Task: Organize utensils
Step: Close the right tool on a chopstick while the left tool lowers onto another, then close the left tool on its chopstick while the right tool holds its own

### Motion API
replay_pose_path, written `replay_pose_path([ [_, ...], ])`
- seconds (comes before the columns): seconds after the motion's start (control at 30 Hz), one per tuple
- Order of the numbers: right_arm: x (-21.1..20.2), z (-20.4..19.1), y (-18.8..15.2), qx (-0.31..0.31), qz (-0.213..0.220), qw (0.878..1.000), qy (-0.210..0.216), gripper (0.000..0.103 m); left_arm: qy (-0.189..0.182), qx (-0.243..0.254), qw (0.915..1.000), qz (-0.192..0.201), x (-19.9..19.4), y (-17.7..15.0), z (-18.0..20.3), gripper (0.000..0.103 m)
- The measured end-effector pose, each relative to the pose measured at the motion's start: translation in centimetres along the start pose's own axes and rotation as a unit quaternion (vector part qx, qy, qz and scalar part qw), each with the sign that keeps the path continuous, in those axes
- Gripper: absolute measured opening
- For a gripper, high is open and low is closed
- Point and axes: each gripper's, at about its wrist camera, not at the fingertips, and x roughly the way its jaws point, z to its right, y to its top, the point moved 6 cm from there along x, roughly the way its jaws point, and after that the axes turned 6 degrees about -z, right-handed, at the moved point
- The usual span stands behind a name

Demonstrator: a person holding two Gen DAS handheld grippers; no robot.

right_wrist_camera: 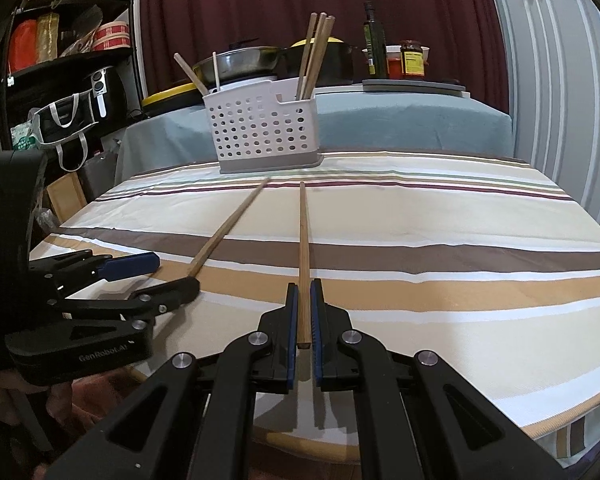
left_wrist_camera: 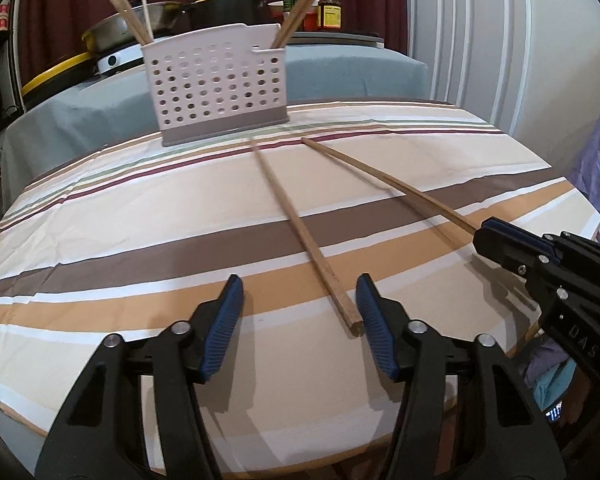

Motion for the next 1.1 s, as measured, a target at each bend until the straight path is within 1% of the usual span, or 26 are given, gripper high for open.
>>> replay_pose_path([
  [0.03,0.1,-0.2,0.0,-0.003,-0.001,1.000,0.000,0.007,-0.001,0.001,1.0000,0.002,-0.1,-0.1,-0.2,0.048],
  [0.13,0.3,-0.6,0.2,-0.009,-0.002,1.000,-0.001,0.007,-0.005,0.008,0.9999,0.008,-0.3,-0.2,-0.6,0.034],
  [0.2,0.4,-0.9,0.3,-0.012,-0.003,1.000,-0.001,0.007,-0.008,0.013,0.9998,0.011,-0.4,-0.3,-0.8,0.022],
  [0.33,0.7,-1.4,0.5,-0.017,-0.005,1.000,-0.002,0.007,-0.012,0.013,0.9997,0.015,-0.6,-0.5,-1.4,0.014],
  [0.4,0.9,-1.7,0.7,-0.020,-0.006,1.000,-0.004,0.007,-0.012,0.010,0.9998,0.015,-0.6,-0.6,-2.0,0.008],
  [0.67,1.9,-2.2,0.7,-0.025,-0.011,1.000,-0.005,0.007,0.005,-0.019,0.9997,0.015,-1.2,-1.4,-5.8,0.007],
  [0.77,2.2,-2.1,0.5,-0.024,-0.014,1.000,-0.004,0.007,0.014,-0.020,0.9995,0.018,-1.4,-1.7,-6.5,0.007],
  [0.97,2.2,-1.7,0.2,-0.017,-0.013,1.000,-0.007,0.007,0.014,-0.021,0.9995,0.019,-1.4,-1.8,-6.7,0.007],
  [1.03,2.1,-1.6,0.1,-0.015,-0.012,1.000,-0.005,0.008,0.014,-0.022,0.9995,0.019,-1.4,-1.8,-6.7,0.007],
  [1.1,1.9,-1.5,-0.1,-0.016,-0.010,1.000,-0.008,0.014,0.014,-0.021,0.9995,0.019,-1.4,-1.8,-6.6,0.007],
])
